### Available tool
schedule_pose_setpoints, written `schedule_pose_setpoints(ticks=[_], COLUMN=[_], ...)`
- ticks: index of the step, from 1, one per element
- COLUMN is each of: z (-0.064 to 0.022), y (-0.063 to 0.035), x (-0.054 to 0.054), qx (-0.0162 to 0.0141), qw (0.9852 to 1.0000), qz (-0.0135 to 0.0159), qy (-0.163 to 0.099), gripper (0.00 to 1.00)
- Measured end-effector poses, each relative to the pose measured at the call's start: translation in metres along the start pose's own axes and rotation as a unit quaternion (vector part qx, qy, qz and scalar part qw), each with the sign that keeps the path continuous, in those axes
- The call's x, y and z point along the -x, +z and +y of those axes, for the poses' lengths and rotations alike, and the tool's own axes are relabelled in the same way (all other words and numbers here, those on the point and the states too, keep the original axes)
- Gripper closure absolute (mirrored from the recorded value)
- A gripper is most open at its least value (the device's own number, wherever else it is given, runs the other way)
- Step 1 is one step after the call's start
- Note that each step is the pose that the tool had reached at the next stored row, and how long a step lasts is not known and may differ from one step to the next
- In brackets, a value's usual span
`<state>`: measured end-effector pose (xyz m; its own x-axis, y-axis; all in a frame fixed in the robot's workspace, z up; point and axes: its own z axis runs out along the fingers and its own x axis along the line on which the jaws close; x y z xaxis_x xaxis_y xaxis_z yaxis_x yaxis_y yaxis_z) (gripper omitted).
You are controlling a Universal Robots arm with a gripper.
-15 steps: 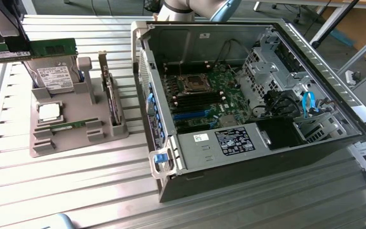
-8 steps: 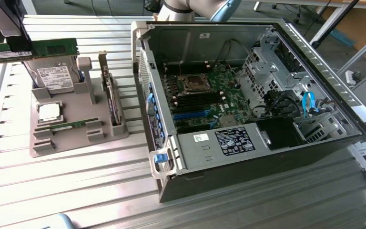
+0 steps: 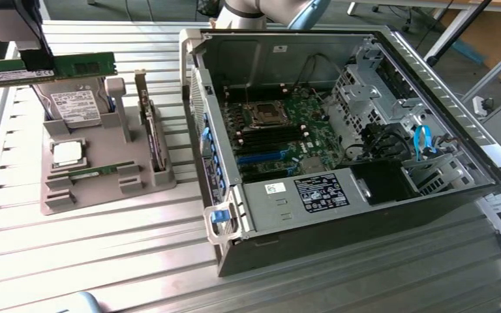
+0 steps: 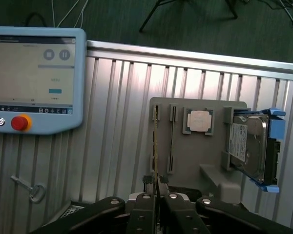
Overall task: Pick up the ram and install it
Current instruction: 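Pick up the ram and move it above insertion slot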
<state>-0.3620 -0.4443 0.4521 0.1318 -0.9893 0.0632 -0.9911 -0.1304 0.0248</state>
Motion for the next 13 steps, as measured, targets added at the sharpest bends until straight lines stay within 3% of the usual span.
schedule_pose_setpoints(ticks=[13], z=[-0.0154], y=[-0.0003], x=[-0.002], qx=[0.0003], qw=[1.0], qz=[0.0022], qy=[0.0], gripper=[0.87])
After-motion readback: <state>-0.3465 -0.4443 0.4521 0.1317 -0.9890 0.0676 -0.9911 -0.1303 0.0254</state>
